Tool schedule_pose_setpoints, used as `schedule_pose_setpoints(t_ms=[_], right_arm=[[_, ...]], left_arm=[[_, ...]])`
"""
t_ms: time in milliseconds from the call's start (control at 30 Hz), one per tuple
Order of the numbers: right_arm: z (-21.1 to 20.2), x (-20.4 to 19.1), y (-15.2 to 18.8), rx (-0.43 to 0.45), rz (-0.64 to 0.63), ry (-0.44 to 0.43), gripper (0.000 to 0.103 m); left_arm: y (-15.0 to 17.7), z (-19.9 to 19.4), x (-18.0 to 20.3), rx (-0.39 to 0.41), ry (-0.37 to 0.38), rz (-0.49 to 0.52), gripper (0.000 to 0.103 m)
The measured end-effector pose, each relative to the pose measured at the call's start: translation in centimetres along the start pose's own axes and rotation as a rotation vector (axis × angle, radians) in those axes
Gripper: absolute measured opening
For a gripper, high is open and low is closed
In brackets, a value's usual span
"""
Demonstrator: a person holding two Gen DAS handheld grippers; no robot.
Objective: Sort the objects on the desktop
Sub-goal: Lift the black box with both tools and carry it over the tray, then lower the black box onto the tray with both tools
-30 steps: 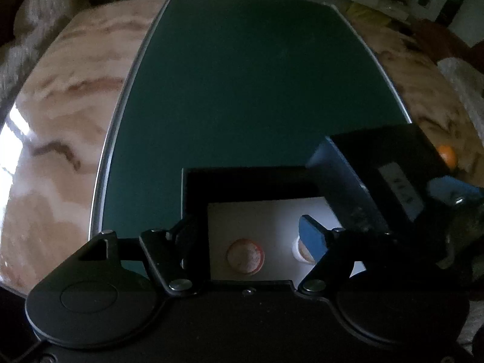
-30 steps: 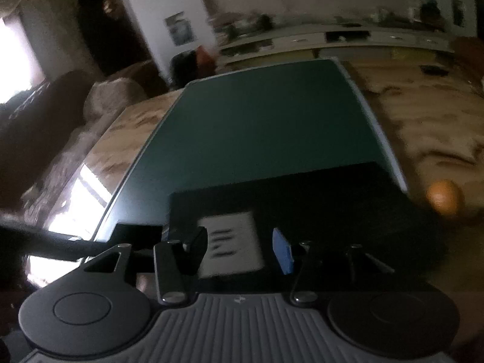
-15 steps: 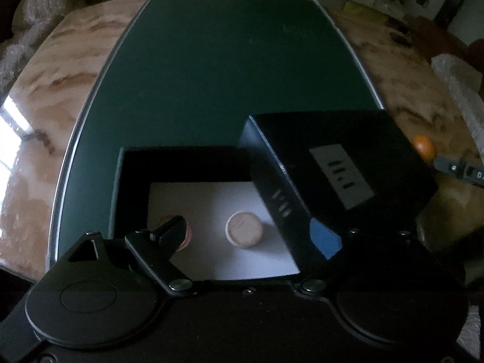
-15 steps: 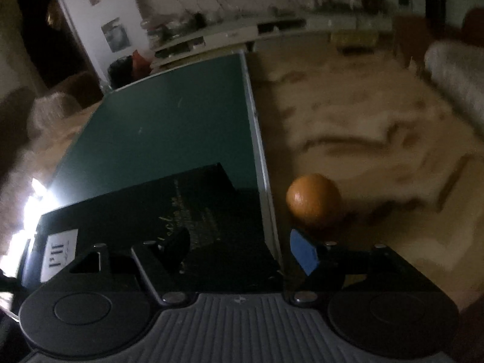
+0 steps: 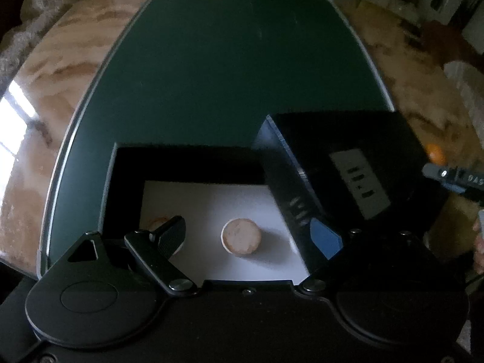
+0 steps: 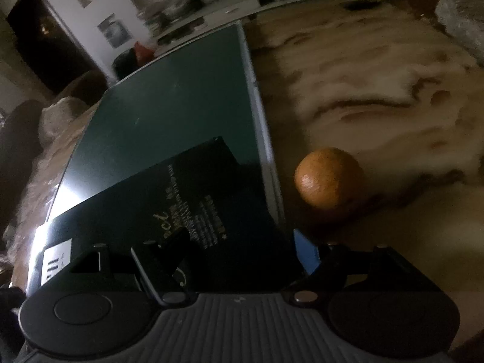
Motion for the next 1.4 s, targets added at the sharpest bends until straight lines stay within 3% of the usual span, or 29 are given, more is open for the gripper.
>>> schedule_pose_setpoints(t_ms=[167, 300, 467, 700, 900, 1133, 1400], right_arm=[[-0.3, -0.3, 0.5, -0.011, -0.008, -0.027, 0.079], [-0.3, -0.7, 0.7, -0.023, -0.017, -0.053, 0.079], [-0.4, -2.4, 1.0, -0.03, -0.067, -0.081, 0.08], [-0.2, -4.1, 1.6, -0.045, -0.073, -0.065, 0.079], [-0.3, -4.2, 1.7, -0.034, -0.064, -0.12, 0.078], [-1.7, -6.8, 3.2, -0.008, -0.111, -0.093, 0.079], [-5.2, -13.3, 6.7, 0.043, -0.176, -0.066, 0.079]], left_arm=[[0.0, -1.4, 0.0, 0.06, 0.039, -0.02, 0.091], [-0.7, -0.4, 0.6, 0.027, 0.078, -0.003, 0.09], [-0.8, 0.7, 1.3, 0.001, 0.149, 0.006, 0.067], [-1.0, -0.5, -0.2, 0.023, 0.097, -0.048, 0.068], [-1.3, 0.5, -1.6, -0.027, 0.183, -0.062, 0.067], [-1.0, -0.5, -2.4, 0.031, 0.154, -0.03, 0.065], [0.6, -3.9, -5.8, 0.094, 0.096, -0.016, 0.067]])
Point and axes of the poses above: each gripper's, at about its wrist camera, not at the fingertips, and z roughly the way its jaws point, x to its right, y to its underside, the point moved 3 cm from there along z, roughly the way its jaws point, and after that the axes turned 12 degrees about -x, right-handed, at the moved point
